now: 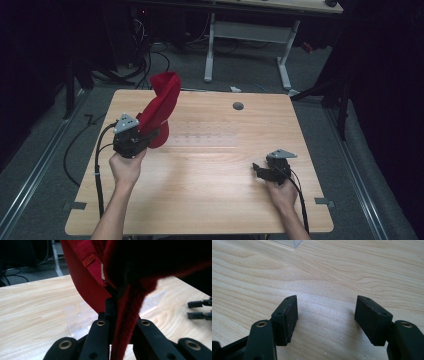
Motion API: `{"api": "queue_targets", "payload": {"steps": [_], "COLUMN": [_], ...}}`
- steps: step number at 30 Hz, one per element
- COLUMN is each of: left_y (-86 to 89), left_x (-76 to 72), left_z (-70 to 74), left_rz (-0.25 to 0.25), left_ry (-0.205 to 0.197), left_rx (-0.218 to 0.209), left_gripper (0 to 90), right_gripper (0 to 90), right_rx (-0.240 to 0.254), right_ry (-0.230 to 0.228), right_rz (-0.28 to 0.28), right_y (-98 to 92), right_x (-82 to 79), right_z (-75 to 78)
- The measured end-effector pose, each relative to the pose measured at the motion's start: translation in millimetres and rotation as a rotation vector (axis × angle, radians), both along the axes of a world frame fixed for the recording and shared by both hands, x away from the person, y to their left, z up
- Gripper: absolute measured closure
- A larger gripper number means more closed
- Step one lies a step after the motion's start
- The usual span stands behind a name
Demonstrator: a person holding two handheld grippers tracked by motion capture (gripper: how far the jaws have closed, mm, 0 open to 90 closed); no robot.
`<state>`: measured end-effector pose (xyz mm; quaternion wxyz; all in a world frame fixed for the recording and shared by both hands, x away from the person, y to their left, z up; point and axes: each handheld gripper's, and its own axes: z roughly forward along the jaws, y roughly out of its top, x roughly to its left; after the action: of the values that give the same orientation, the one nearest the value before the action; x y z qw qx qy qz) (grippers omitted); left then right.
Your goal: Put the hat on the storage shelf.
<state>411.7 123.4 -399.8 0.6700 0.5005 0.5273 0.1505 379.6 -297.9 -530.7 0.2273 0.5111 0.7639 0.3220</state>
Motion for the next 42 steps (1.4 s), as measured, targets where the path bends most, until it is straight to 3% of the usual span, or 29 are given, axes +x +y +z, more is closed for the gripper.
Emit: {"api": "queue_targets", "payload": {"steps": [6, 12, 26, 31, 36, 42], "left_y": [7.1, 7.1, -6.7, -9.1, -11.8, -16.0], "left_x": [8.8, 19.2, 42.9, 47.1, 49.8, 52.0], "left_z": [-3.9, -6.6, -30.1, -33.7, -39.8, -43.1], "left_rz": [0.030, 0.050, 0.078, 0.091, 0.101, 0.110], "left_ry": [-0.016, -0.027, -0.016, -0.017, -0.011, -0.016], "left_rx": [0.008, -0.024, 0.022, 0.023, 0.061, 0.069], "left_gripper": [85.8, 85.8, 85.7, 85.7, 85.7, 85.7], "right_gripper": [35.5, 35.5, 35.4, 35.4, 35.4, 35.4], "right_rx": [0.001, 0.000, -0.001, 0.000, 0.000, 0.000], "right_ry": [-0.002, -0.001, -0.001, -0.001, -0.001, -0.001], "right_rz": [0.001, 0.001, -0.001, -0.003, -0.002, -0.003], "right_y": [0.0, -0.1, 0.0, 0.3, 0.3, 0.3], "right_x": [0.1, 0.1, -0.1, -0.3, -0.4, -0.4], "right_z": [-0.1, -0.1, -0.1, -0.1, -0.1, -0.1]}}
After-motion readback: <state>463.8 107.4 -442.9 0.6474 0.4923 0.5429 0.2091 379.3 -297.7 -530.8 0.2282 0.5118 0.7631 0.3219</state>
